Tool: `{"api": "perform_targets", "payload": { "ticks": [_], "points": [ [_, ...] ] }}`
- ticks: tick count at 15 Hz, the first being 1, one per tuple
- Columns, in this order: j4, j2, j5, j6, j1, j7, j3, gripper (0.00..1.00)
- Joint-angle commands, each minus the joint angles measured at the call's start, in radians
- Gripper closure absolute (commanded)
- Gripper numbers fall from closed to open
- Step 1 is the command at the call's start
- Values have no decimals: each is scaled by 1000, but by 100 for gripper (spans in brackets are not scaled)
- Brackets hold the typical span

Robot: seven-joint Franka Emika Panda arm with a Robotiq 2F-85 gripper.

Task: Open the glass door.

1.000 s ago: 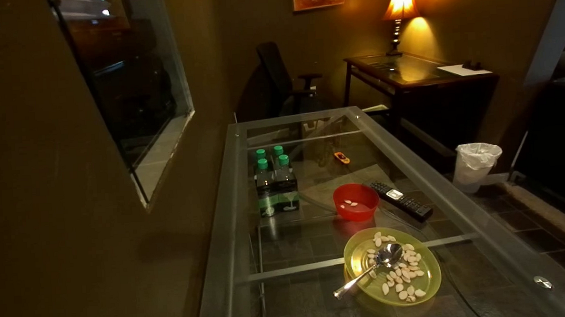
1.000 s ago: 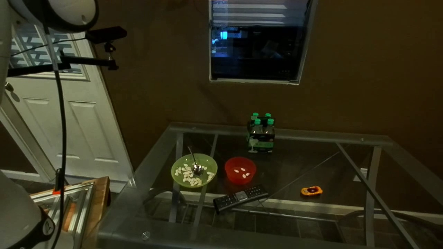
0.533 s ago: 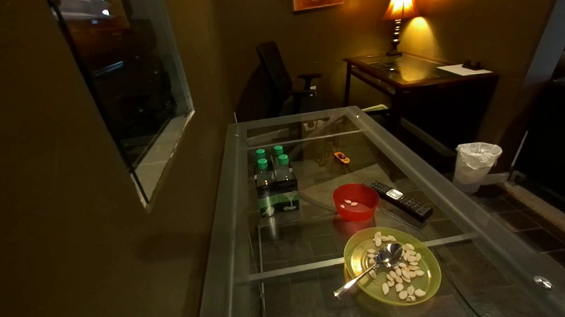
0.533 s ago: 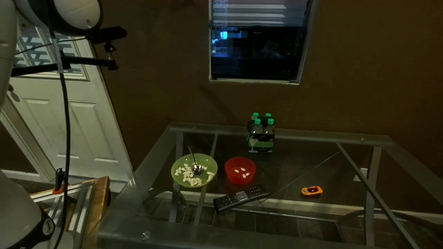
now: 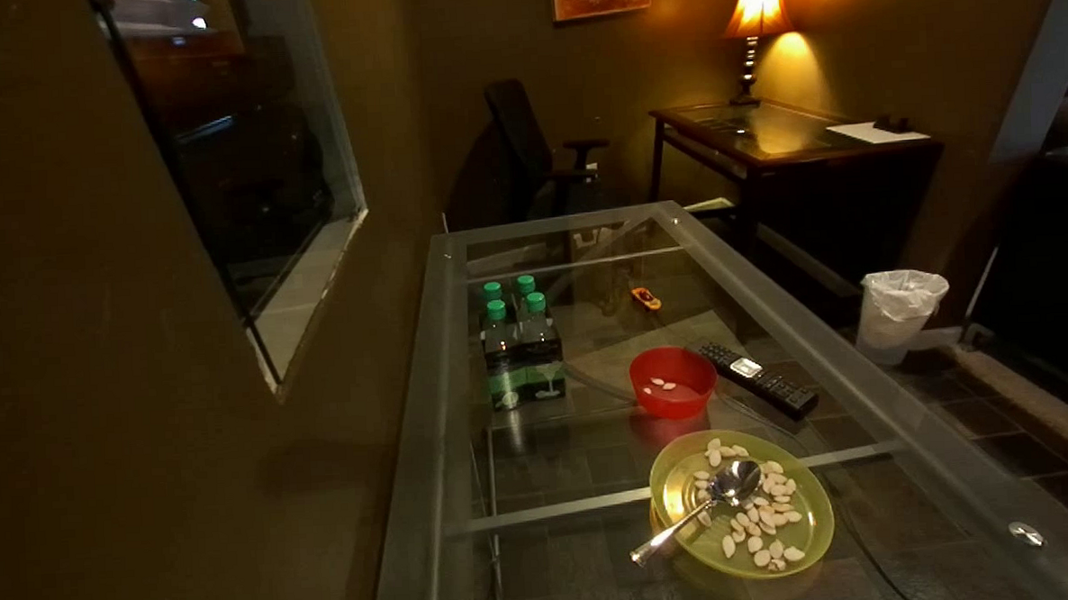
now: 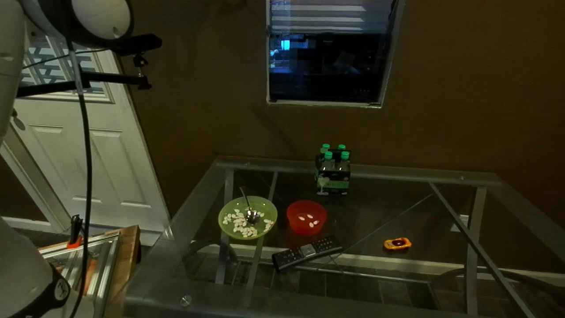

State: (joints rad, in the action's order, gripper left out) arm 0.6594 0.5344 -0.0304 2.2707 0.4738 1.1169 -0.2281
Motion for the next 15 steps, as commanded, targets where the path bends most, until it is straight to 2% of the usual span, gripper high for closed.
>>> {"api": "perform_targets", "payload": {
  "ticks": [1,4,9,15],
  "points": [
    [-30,13,32,-53,17,35,24,0],
    [-13,0,70,-115,27,30,46,0],
    [-23,-17,199,-260,73,-14,98,0],
    [-55,-35,362,-313,147,-109,142,0]
  ]
}}
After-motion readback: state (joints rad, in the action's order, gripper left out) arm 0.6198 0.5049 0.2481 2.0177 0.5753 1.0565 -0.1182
